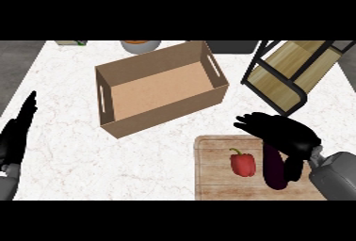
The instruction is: Pick the bell pepper from the cutting board and place it in the cardboard box
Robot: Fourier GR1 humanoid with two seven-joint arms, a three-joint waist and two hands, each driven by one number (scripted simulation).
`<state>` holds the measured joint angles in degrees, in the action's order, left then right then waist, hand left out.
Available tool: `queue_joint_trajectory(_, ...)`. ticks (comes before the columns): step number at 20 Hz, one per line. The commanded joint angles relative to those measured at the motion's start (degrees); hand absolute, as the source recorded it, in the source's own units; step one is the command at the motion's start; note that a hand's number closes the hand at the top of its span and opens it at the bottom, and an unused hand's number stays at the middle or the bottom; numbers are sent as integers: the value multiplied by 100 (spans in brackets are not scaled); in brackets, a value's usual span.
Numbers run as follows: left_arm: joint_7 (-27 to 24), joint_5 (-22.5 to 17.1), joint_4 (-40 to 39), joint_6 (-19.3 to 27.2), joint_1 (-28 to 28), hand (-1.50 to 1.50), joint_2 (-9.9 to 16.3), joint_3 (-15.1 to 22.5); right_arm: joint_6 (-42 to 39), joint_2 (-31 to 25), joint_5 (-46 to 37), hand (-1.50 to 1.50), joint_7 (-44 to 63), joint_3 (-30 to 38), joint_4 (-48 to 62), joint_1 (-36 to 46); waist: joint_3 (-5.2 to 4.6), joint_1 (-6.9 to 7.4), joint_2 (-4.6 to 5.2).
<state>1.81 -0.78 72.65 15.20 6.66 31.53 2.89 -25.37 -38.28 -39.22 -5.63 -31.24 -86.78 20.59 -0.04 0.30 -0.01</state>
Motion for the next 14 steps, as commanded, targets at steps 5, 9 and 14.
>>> queue_joint_trajectory(5,-158,315,-174,-106,-18,0,-436,-218,-276,703,-891,-150,-72,157,431,84,3,-19,4)
queue_joint_trajectory(9,97,608,224,-98,-114,0,-532,-253,-586,861,-1108,-150,226,306,-323,-402,3,-35,-5)
queue_joint_trajectory(14,565,833,478,-110,7,0,-658,-267,-576,1069,-1239,-150,-236,457,-98,-456,5,-31,-4)
